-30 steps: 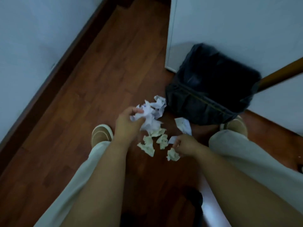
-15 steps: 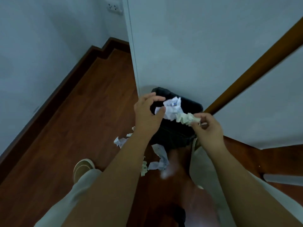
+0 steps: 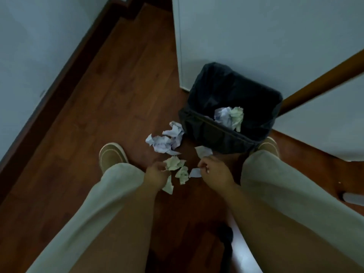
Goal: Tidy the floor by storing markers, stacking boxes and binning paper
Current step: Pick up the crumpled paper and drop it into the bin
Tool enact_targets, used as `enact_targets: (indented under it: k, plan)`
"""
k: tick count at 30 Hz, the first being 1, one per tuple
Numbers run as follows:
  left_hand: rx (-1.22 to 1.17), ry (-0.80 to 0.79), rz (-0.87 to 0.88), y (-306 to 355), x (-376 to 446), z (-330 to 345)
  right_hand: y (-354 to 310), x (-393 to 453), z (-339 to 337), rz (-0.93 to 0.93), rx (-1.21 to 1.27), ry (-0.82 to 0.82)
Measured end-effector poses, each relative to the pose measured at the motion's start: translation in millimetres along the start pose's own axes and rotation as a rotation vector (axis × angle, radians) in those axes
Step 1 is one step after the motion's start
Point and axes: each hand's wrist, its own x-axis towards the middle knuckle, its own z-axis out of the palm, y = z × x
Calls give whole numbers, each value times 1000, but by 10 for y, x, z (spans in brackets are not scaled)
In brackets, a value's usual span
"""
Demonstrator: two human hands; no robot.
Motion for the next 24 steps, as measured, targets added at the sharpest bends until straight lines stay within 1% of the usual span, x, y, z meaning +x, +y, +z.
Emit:
enact_targets:
  k: [3, 5, 6, 7, 9, 10, 11, 12, 13, 15, 17, 18, 19, 20, 24]
  plan:
    - [185, -17, 26, -403, 242, 88, 302, 113, 258, 271, -63, -247]
    - [277, -47, 24, -515, 305, 163, 380, 189, 323, 401, 6, -329]
    - [334, -89, 6, -531, 330, 209, 429, 244, 397, 405, 12, -318]
    - [373, -129, -16, -541, 350, 257, 438, 284, 465, 368, -47, -291]
    - [355, -184, -76, -532, 361, 360, 366, 337, 590, 235, -297, -180]
    - [364, -189, -66, -518, 371, 416, 320, 373, 658, 171, -411, -124]
    - [385, -189, -48, -551, 413, 482, 268, 414, 730, 150, -497, -101]
    - [409, -190, -20, -581, 448, 543, 281, 464, 838, 180, -539, -121]
    - [423, -202, -27, -641, 483, 578, 315, 498, 916, 257, -551, -160]
    - [414, -187, -97, -768, 542, 630, 463, 556, 1037, 412, -487, -234]
    - [431, -144, -88, -879, 577, 624, 703, 579, 1119, 486, -369, -211]
    - [456, -134, -76, -906, 573, 597, 801, 563, 1152, 468, -341, -207]
    - [454, -130, -93, -938, 567, 571, 888, 553, 1164, 415, -356, -228]
    - [436, -109, -97, -971, 563, 547, 913, 546, 1144, 404, -336, -257]
    - [248, 7, -162, -937, 491, 387, 768, 492, 935, 416, -282, -250]
